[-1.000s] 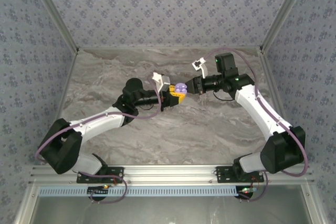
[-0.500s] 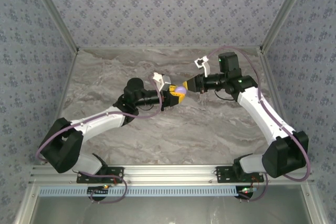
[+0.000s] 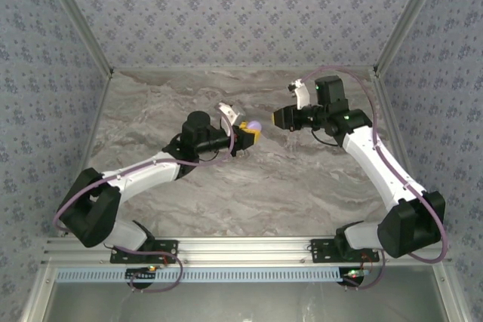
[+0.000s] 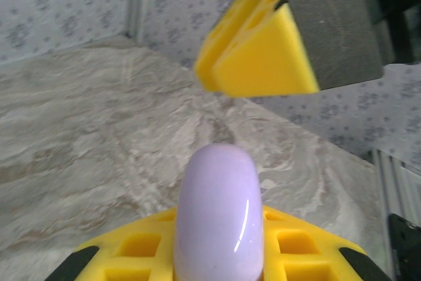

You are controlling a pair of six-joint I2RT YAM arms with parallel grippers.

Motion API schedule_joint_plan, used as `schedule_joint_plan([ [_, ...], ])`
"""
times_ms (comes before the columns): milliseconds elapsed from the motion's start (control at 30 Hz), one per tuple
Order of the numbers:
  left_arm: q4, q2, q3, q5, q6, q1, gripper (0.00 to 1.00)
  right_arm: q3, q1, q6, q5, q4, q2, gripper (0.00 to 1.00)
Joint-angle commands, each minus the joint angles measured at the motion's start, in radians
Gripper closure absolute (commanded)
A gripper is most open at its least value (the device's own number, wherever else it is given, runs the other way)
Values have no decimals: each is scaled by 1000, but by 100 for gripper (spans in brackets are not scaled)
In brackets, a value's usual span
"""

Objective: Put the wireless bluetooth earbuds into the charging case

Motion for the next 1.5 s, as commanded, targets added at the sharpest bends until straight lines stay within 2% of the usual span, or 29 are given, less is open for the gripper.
schedule_joint_plan([
  [0,-91,17,56,-141,-35,11,87,-34,-27,41,152,-45,-5,72],
  [267,-279,75,134,-252,-135,34,86,-60,-56,73,213,-69,13,72],
  [467,-479,156,238,-267,-236,77,87,-72,-70,84,232,-79,25,72],
  [667,-640,260,338,-234,-311,117,89,-82,-81,88,242,-82,34,72],
  [1467,-798,559,539,-203,-400,152,90,-104,-94,93,231,-88,70,70],
])
